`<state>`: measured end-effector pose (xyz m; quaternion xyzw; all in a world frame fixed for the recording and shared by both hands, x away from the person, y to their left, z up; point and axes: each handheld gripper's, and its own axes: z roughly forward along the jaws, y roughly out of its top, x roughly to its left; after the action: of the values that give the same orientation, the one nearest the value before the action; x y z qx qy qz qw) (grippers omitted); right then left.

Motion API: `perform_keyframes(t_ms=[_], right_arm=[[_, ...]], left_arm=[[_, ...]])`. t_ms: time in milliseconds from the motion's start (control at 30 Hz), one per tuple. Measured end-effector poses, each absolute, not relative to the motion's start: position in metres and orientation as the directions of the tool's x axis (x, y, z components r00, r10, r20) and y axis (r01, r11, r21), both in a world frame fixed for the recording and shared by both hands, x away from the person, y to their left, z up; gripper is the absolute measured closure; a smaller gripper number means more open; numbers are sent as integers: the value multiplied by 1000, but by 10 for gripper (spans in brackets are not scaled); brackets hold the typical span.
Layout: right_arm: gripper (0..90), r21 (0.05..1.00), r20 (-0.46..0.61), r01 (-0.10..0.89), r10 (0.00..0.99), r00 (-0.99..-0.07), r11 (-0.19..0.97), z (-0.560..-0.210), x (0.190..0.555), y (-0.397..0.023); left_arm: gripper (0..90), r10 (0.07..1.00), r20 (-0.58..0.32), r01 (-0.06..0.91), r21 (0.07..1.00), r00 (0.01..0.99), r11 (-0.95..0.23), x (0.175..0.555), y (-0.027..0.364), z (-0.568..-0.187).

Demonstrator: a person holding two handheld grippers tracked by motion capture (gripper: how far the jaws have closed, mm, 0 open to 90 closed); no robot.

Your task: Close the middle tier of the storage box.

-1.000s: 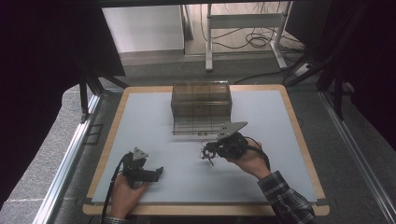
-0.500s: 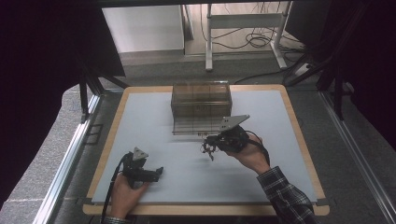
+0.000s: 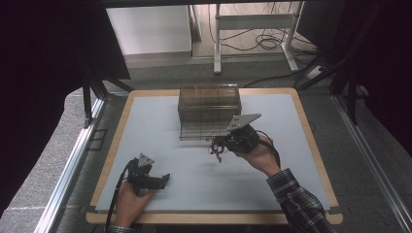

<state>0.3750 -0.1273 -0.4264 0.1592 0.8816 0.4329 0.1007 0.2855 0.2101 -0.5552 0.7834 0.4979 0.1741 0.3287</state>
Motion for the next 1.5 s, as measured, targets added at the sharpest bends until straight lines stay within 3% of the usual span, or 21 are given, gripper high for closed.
perform_keyframes(t_ms=[1500], right_arm=[[826, 832, -44, 213, 443, -896, 513, -399, 408, -122]], left_arm=[[0, 893, -51, 666, 686, 447, -294, 286, 211, -555]])
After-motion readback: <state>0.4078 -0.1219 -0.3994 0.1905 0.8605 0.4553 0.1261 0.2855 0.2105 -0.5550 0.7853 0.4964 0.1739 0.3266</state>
